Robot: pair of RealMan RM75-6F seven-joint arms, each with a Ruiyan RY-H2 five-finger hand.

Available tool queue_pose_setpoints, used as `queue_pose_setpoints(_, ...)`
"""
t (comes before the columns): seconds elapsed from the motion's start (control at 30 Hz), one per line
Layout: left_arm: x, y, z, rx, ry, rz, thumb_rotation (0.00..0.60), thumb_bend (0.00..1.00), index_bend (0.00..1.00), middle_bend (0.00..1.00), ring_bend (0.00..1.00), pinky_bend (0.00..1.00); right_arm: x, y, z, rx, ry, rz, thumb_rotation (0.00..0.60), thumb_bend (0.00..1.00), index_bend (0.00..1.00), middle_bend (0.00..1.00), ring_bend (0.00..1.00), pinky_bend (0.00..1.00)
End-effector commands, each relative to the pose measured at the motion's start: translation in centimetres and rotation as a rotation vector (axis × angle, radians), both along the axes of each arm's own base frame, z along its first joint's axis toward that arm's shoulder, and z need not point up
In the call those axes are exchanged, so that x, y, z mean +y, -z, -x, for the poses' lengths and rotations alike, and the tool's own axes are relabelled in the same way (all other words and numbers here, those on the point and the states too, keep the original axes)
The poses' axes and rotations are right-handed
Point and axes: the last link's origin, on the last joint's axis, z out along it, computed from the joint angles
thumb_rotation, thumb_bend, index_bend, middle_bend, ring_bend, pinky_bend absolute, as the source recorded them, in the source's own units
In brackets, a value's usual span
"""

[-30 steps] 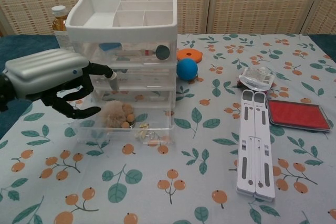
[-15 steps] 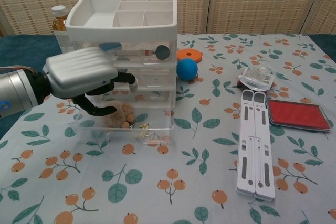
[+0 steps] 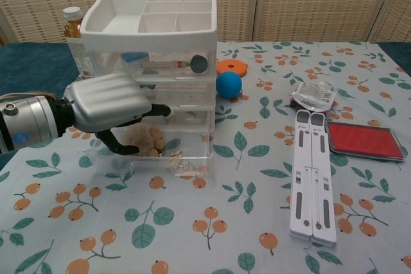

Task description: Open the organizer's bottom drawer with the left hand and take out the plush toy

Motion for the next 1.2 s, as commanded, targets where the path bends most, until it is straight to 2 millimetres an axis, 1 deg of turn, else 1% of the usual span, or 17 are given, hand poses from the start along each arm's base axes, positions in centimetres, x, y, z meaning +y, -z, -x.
queue_pose_setpoints(0.03,0.0,0.1,0.0,0.018,-0.011,-0.001,0.6,0.24,0.26,0.89,1.0,1.0,0.0,0.0,0.0,-0.001,0.002,-0.001,0.6,0.34,0.0,0.09,0.01,0.04)
queue_pose_setpoints(0.3,-0.1,0.2,-0.1,0.056,-0.044,-0.004,0.6,0.24,0.26,0.89,1.0,1.0,-0.1,0.1,0.1,-0.004,0.001,-0.002,0.6,0.34,0.0,0.09,0.01,0.04)
queue_pose_setpoints(0.5,0.0,0.6,-0.1,0.075,-0.068,-0.011,0.6,0.24,0.27,0.92,1.0,1.0,-0.2,0.2,0.1,-0.004,0.001,-0.006,0.6,0.34,0.0,0.09,0.01,0.04)
queue_pose_setpoints(1.0,0.3,1.1,-0.2,0.126,-0.116,-0.031,0.6,0.24,0.26,0.92,1.0,1.0,0.0,0.1,0.2,-0.002,0.008,-0.004,0.6,0.34,0.0,0.09,0.01,0.04)
queue_pose_setpoints(1.2,0.3,1.3,-0.3,0.119,-0.111,-0.035,0.6,0.24,0.3,0.92,1.0,1.0,-0.1,0.1,0.2,-0.003,0.008,-0.005,0.6,0.34,0.0,0.09,0.01,0.04)
